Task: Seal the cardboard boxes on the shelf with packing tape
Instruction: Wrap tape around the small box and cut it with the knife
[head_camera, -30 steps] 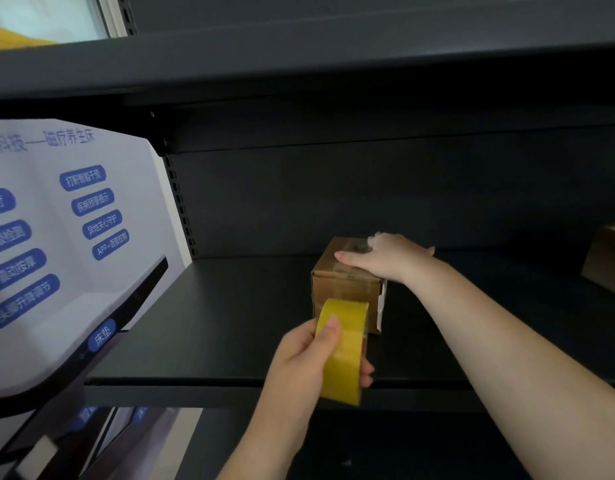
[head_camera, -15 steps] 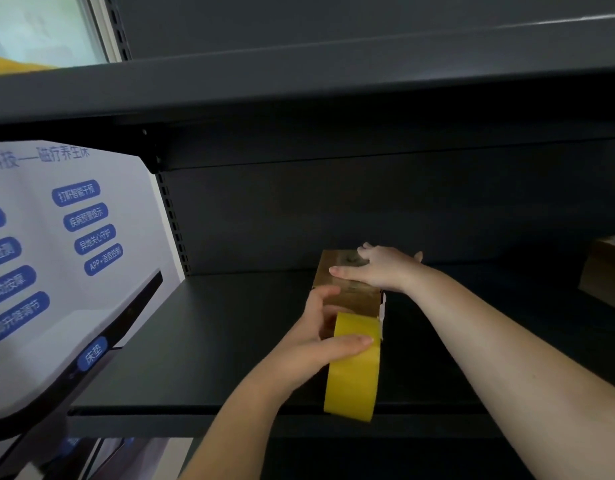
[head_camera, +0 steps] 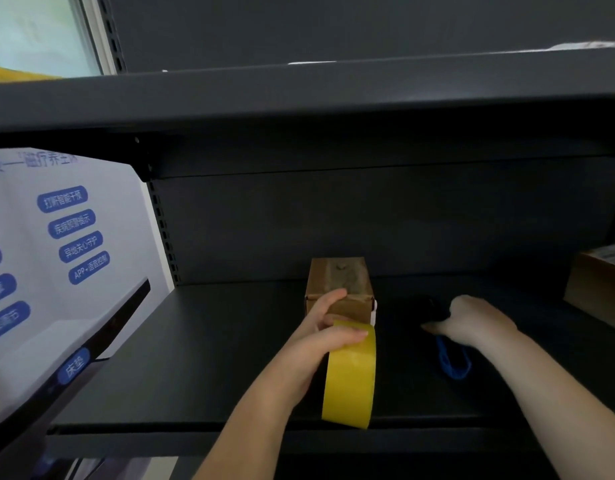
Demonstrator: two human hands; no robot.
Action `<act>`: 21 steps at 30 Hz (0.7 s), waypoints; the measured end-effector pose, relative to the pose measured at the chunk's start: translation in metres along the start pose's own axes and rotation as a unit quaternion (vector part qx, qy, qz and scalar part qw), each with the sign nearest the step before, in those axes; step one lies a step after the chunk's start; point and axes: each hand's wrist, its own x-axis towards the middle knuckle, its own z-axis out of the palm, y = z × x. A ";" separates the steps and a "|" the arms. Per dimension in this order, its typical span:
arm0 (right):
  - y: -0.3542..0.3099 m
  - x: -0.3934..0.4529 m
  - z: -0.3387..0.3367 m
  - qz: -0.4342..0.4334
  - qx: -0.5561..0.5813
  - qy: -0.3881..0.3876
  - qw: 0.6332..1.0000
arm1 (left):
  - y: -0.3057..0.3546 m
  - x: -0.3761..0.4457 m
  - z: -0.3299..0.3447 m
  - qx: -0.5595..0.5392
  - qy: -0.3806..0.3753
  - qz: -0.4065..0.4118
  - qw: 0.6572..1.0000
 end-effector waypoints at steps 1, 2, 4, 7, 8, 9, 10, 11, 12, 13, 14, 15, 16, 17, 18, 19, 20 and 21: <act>0.001 0.001 0.002 -0.004 0.011 -0.002 1.000 | 0.000 0.000 0.001 -0.003 0.003 0.000 1.000; 0.002 0.002 0.004 -0.011 0.024 0.000 1.000 | 0.001 -0.001 0.001 -0.005 0.008 0.001 1.000; 0.006 0.005 0.006 -0.044 0.046 0.014 0.998 | 0.001 -0.001 0.003 -0.009 0.024 0.004 1.000; 0.020 -0.006 0.000 -0.149 0.119 0.108 0.976 | 0.001 -0.001 0.006 -0.012 0.032 0.005 0.999; 0.023 -0.016 -0.005 -0.195 0.134 0.131 0.963 | 0.001 -0.001 0.006 -0.014 0.032 0.005 0.999; 0.023 -0.026 -0.012 -0.242 0.120 0.138 0.953 | 0.001 -0.001 0.006 -0.019 0.032 0.004 0.999; 0.020 -0.037 -0.019 -0.283 0.077 0.132 0.947 | 0.002 -0.001 0.006 -0.026 0.033 0.004 0.999; 0.015 -0.047 -0.026 -0.314 0.012 0.126 0.941 | 0.002 -0.001 0.007 -0.033 0.036 0.005 0.999; 0.007 -0.055 -0.032 -0.342 -0.062 0.130 0.929 | 0.002 -0.001 0.008 -0.039 0.039 0.007 0.998; -0.002 -0.062 -0.037 -0.368 -0.127 0.141 0.910 | 0.002 -0.001 0.010 -0.042 0.043 0.009 0.998; -0.011 -0.067 -0.041 -0.389 -0.172 0.148 0.893 | 0.002 -0.001 0.011 -0.042 0.045 0.011 0.998; -0.019 -0.072 -0.044 -0.405 -0.202 0.148 0.879 | 0.002 -0.001 0.012 -0.043 0.048 0.012 0.998; -0.024 -0.075 -0.046 -0.415 -0.226 0.148 0.869 | 0.002 -0.001 0.012 -0.042 0.051 0.014 0.998; -0.027 -0.076 -0.046 -0.424 -0.244 0.153 0.859 | 0.002 -0.001 0.013 -0.040 0.055 0.014 0.998; -0.029 -0.075 -0.046 -0.431 -0.258 0.162 0.849 | 0.002 -0.002 0.013 -0.038 0.057 0.013 0.998; -0.029 -0.073 -0.046 -0.438 -0.271 0.168 0.841 | 0.002 -0.002 0.013 -0.035 0.058 0.013 0.998; -0.029 -0.070 -0.047 -0.438 -0.283 0.169 0.836 | 0.002 -0.002 0.014 -0.032 0.058 0.014 0.998; -0.029 -0.066 -0.048 -0.432 -0.294 0.166 0.836 | 0.003 -0.003 0.014 -0.032 0.059 0.016 0.998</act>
